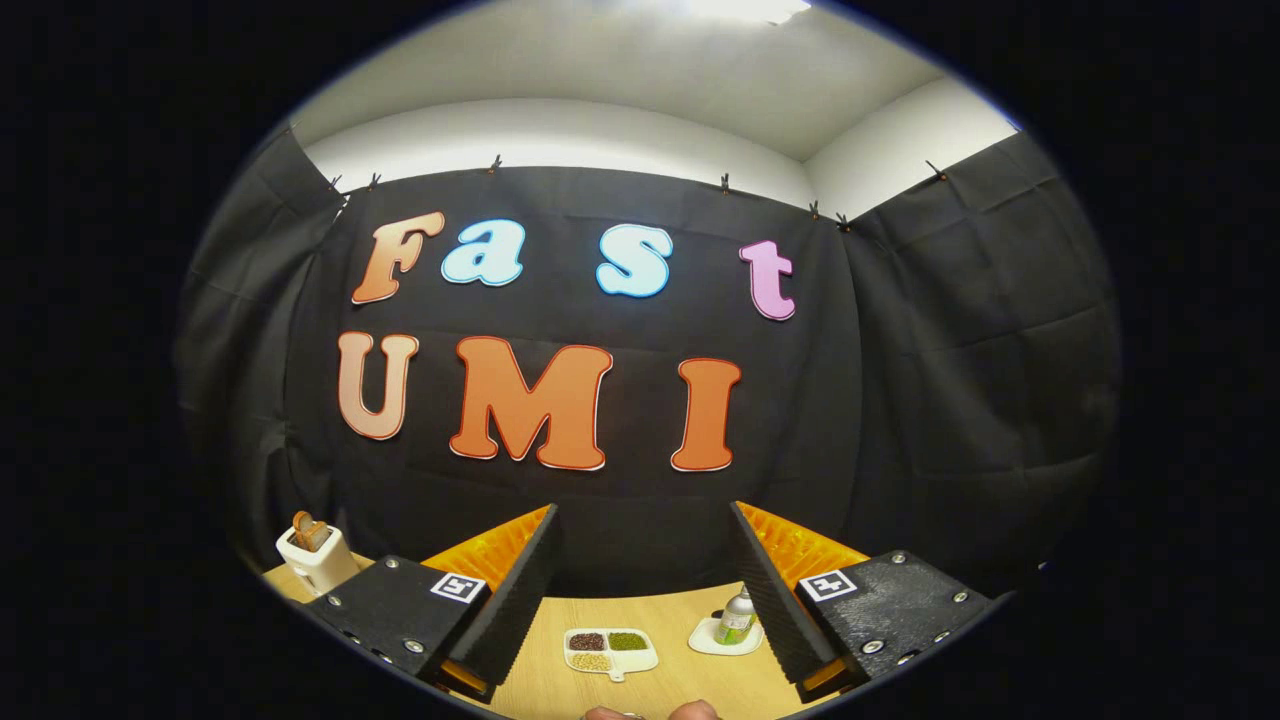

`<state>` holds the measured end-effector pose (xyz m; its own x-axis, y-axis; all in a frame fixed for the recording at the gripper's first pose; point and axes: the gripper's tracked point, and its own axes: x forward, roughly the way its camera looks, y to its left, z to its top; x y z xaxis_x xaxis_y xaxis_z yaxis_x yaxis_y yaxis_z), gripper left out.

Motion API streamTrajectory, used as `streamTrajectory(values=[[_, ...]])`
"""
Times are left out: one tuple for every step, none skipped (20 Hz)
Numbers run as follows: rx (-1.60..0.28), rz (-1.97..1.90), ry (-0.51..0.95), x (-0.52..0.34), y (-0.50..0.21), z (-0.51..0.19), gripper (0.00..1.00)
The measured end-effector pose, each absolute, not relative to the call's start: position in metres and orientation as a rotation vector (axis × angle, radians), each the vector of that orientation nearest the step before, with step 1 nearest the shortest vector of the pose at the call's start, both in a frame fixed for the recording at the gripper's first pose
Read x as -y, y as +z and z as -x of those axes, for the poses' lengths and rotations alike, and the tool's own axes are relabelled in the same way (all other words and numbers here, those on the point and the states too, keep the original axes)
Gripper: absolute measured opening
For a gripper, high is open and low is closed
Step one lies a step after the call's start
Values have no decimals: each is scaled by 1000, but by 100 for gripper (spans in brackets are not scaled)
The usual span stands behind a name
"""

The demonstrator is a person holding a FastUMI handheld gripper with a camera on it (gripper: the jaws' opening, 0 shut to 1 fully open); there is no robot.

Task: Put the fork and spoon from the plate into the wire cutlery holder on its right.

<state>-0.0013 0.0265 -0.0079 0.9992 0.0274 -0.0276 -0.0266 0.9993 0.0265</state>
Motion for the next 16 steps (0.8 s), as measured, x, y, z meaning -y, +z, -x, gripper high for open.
streamTrajectory(values=[[-41,-34,34,-32,-11,3,98],[-55,-46,48,-41,-15,5,98],[-70,-60,61,-50,-18,7,98],[-86,-73,75,-60,-22,9,98],[-100,-81,90,-70,-26,12,98],[-116,-84,104,-81,-31,15,98],[-131,-85,120,-92,-35,18,98],[-146,-85,132,-101,-39,21,98],[-163,-87,144,-112,-44,24,98],[-177,-91,159,-125,-49,28,98],[-194,-94,174,-138,-54,31,98],[-211,-97,190,-152,-59,35,98],[-230,-97,199,-163,-65,37,98],[-253,-97,207,-176,-74,41,98],[-277,-99,217,-188,-82,45,98],[-312,-101,228,-202,-94,52,98]])
